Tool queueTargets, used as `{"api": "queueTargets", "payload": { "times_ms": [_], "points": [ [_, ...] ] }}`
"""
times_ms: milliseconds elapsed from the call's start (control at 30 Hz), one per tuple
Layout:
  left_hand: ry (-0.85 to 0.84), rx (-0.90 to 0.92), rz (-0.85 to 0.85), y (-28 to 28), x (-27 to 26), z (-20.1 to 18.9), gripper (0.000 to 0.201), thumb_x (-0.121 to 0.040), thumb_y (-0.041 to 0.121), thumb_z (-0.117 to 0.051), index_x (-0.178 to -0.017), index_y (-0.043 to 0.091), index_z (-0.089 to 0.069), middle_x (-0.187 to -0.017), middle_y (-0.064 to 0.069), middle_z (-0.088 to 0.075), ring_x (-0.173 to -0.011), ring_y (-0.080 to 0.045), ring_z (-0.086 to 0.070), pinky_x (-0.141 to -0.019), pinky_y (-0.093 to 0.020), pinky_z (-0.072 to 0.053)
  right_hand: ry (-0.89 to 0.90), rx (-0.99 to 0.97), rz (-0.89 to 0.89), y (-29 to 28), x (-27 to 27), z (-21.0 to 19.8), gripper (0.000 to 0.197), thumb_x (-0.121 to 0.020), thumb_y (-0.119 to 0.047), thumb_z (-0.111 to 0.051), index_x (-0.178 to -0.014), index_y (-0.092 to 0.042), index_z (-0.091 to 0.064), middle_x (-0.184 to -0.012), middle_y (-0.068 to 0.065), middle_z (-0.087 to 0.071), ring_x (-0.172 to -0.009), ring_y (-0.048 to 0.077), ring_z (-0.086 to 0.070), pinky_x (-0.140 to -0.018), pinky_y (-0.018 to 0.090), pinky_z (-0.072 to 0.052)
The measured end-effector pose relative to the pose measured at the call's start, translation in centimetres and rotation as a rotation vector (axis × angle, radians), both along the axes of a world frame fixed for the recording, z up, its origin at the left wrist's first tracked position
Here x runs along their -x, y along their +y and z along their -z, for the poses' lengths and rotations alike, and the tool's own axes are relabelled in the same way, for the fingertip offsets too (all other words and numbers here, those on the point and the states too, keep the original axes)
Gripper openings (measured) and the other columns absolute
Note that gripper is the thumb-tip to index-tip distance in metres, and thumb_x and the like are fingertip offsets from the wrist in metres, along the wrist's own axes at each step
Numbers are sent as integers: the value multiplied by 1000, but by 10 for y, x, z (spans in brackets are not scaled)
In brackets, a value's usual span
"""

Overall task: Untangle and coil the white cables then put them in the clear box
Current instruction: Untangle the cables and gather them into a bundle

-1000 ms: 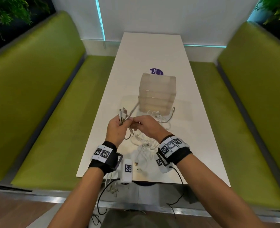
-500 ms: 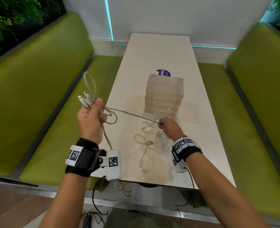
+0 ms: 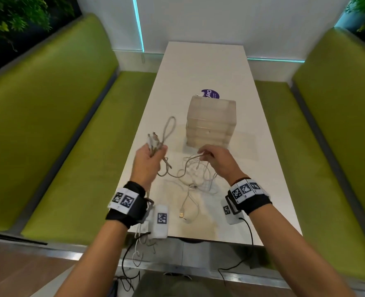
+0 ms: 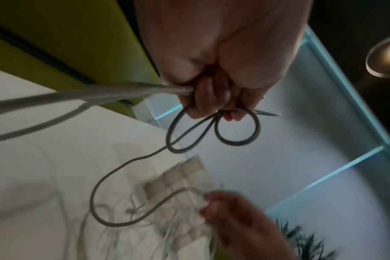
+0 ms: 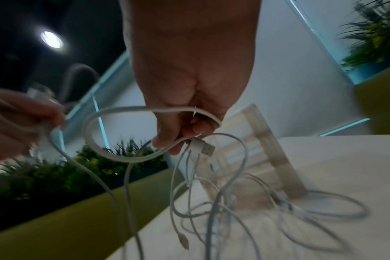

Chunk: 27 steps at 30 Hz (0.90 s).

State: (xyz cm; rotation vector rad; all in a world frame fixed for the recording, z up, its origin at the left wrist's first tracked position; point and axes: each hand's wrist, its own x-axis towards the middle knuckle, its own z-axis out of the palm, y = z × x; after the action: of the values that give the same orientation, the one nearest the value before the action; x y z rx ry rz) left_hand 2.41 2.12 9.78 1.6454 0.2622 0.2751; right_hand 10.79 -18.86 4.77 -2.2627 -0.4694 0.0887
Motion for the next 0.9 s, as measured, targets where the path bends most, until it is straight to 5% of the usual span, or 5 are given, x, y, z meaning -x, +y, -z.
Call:
{"api": "queueTargets", "payload": {
  "times_ms": [300,400,633,733,900],
  "points": [
    [2,-292,249,-32,-12,22,22,-90,20,-62,-72,26,-51,-62,8,-48,-55,-5,-42,-53,-22,-36,45,-266,-91,13,16,-29,14,-91,-2,-53,-88,-12,-63,-73,-8,-60,-69,-2,-54,-70,9,-42],
    [-56,-312,156,-28,-13,22,14,-90,23,-62,-80,19,-54,-67,3,-51,-59,-10,-44,-54,-20,-37,76,-226,-117,12,16,-28,17,-93,-5,-52,-85,-15,-62,-71,-10,-58,-66,-3,-52,-69,11,-40],
    [74,-254,412,-22,-9,16,23,-90,21,-64,-70,18,-51,-57,9,-39,-47,-5,-32,-50,-23,-29,94,-234,-113,13,22,-32,18,-91,-1,-49,-86,-14,-62,-71,-8,-57,-61,-7,-50,-61,9,-38],
    [65,-244,371,-23,-8,13,24,-90,17,-62,-69,18,-50,-57,8,-39,-48,-6,-32,-51,-26,-29,95,-229,-137,14,24,-34,10,-90,-7,-57,-90,-15,-63,-77,-8,-60,-66,-5,-51,-65,11,-41],
    [84,-352,336,-24,-4,12,25,-88,11,-58,-68,23,-50,-59,5,-44,-54,-12,-36,-53,-26,-33,45,54,-171,12,17,-28,15,-83,-21,-70,-97,-17,-66,-89,-6,-62,-71,0,-49,-68,22,-38]
  ]
}}
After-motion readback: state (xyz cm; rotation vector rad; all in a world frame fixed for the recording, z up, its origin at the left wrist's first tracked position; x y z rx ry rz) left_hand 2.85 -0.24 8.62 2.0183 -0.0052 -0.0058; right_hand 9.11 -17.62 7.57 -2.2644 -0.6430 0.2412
